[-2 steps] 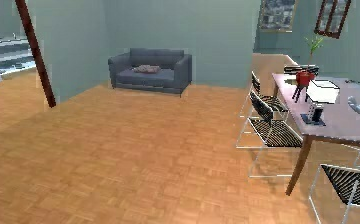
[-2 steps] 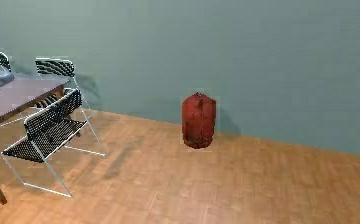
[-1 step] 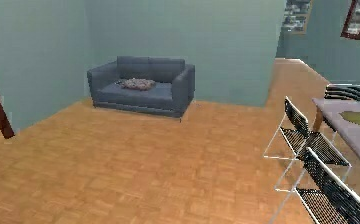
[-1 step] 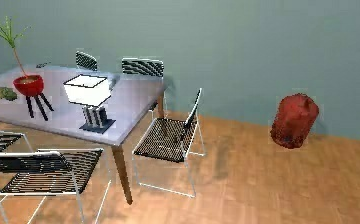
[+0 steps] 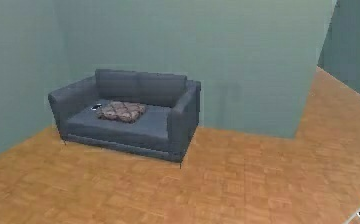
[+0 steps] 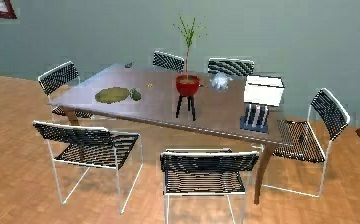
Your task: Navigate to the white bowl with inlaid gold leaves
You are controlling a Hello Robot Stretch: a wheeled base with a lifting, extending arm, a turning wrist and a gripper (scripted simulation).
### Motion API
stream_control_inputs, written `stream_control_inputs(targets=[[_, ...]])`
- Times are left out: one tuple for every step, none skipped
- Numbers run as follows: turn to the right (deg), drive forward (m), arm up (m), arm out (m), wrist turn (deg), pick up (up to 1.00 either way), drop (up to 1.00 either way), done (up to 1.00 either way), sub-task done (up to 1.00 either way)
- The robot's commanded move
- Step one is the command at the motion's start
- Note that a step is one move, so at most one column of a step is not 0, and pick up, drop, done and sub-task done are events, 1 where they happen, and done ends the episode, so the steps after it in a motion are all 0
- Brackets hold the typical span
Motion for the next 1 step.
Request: stream_control_inputs(targets=[[21.0, 0.00, 0.00, 0.00, 0.0, 0.00, 0.00, 0.00, 0.00]])
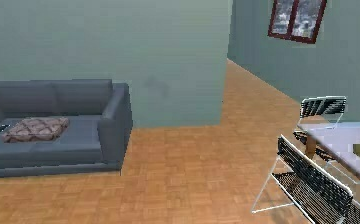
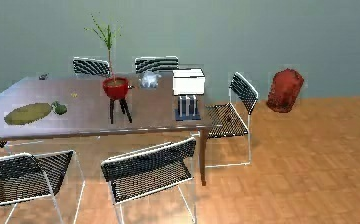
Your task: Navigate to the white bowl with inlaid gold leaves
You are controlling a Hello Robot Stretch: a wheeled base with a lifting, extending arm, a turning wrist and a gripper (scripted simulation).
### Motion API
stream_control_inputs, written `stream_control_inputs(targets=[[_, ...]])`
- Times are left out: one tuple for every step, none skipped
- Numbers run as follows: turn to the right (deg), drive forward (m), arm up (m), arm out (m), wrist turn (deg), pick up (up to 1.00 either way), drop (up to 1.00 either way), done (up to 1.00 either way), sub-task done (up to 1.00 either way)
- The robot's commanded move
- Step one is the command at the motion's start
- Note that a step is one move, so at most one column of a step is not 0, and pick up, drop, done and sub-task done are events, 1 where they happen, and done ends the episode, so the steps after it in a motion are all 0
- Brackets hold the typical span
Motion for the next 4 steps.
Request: stream_control_inputs(targets=[[0.0, 1.00, 0.00, 0.00, 0.0, 0.00, 0.00, 0.00, 0.00], [9.0, 0.00, 0.00, 0.00, 0.0, 0.00, 0.00, 0.00, 0.00], [0.0, 0.05, 0.00, 0.00, 0.0, 0.00, 0.00, 0.00, 0.00], [30.0, 0.00, 0.00, 0.00, 0.0, 0.00, 0.00, 0.00, 0.00]])
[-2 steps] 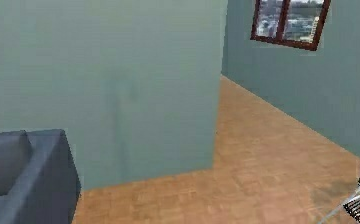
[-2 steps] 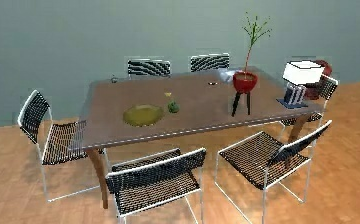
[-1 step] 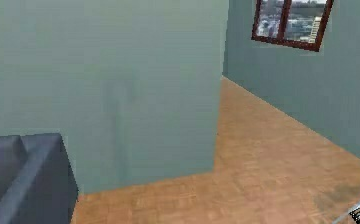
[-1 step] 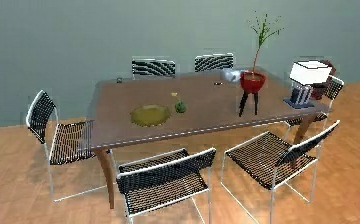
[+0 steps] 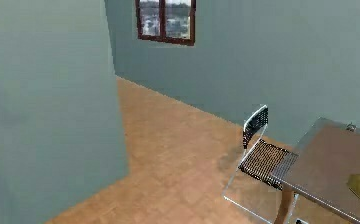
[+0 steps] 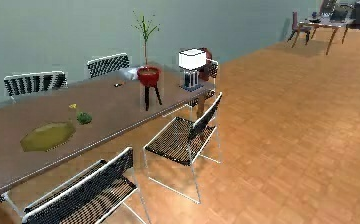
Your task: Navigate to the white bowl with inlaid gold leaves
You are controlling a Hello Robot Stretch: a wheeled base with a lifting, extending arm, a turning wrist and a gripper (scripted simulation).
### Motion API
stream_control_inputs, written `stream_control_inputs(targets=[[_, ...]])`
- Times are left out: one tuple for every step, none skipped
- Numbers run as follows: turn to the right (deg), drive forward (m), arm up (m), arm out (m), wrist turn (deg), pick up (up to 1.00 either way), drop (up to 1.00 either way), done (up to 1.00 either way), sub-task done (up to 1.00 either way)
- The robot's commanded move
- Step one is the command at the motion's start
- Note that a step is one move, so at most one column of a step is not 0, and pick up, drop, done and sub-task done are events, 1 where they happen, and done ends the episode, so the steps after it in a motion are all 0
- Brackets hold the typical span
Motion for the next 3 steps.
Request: stream_control_inputs(targets=[[0.0, 1.00, 0.00, 0.00, 0.0, 0.00, 0.00, 0.00, 0.00], [0.0, 0.50, 0.00, 0.00, 0.0, 0.00, 0.00, 0.00, 0.00], [33.0, 0.00, 0.00, 0.00, 0.0, 0.00, 0.00, 0.00, 0.00]])
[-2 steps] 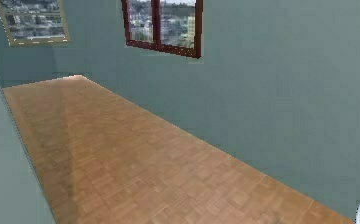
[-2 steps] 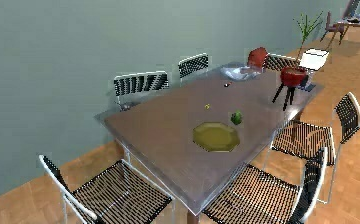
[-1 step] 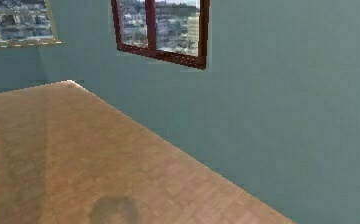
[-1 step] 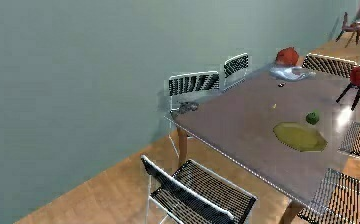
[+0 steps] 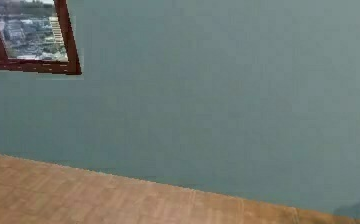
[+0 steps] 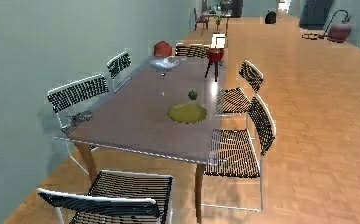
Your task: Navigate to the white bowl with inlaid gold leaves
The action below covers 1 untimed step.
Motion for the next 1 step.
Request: stream_control_inputs(targets=[[0.0, 0.75, 0.00, 0.00, 0.0, 0.00, 0.00, 0.00, 0.00]])
